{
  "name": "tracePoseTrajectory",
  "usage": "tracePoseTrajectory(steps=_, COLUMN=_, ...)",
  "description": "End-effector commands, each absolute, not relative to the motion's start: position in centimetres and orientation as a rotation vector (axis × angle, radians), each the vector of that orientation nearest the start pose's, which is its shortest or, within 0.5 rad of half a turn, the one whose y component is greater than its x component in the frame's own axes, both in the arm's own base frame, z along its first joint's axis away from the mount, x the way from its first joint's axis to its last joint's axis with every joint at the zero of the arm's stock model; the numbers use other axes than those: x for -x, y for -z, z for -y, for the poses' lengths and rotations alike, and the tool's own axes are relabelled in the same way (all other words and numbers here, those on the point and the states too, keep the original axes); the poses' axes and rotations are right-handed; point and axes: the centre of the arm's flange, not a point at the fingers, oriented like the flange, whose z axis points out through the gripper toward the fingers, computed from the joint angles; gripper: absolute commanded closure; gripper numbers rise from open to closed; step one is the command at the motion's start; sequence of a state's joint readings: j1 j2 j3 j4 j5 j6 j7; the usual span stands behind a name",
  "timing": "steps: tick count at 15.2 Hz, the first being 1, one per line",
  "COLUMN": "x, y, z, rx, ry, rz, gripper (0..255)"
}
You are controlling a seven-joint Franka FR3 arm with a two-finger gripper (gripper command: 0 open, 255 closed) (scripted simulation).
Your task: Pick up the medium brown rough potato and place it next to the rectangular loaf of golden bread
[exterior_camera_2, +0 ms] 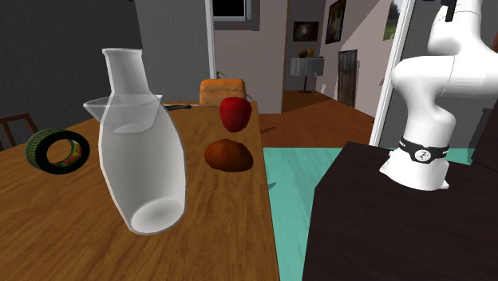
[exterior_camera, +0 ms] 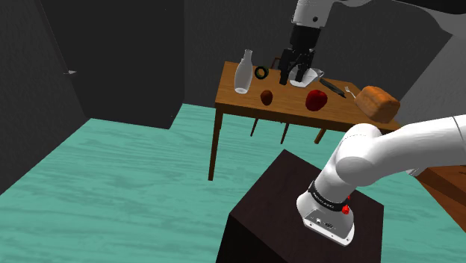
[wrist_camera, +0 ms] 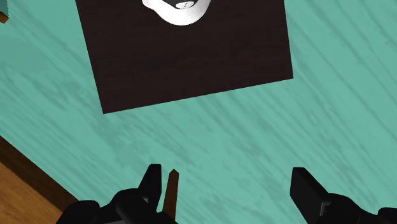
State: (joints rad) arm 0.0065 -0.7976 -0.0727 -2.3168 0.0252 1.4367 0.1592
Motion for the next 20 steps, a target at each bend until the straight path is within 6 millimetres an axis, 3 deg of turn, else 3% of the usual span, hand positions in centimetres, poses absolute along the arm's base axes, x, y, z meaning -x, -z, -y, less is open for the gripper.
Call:
tracePoseTrajectory(steps=1, x=-28.9, y=-60.1, z=2.4, rx=3.051, ry=-0.135, rz=-0.305, gripper=0)
tracePoseTrajectory(steps=10, x=-37.5, y=-53.8, z=7.4, rx=3.087, ry=-0.182, rz=-0.605, gripper=0)
tracePoseTrajectory(steps=20, x=-45.5, y=-47.0, z=15.2, rx=3.090, ry=-0.236, rz=-0.951, gripper=0)
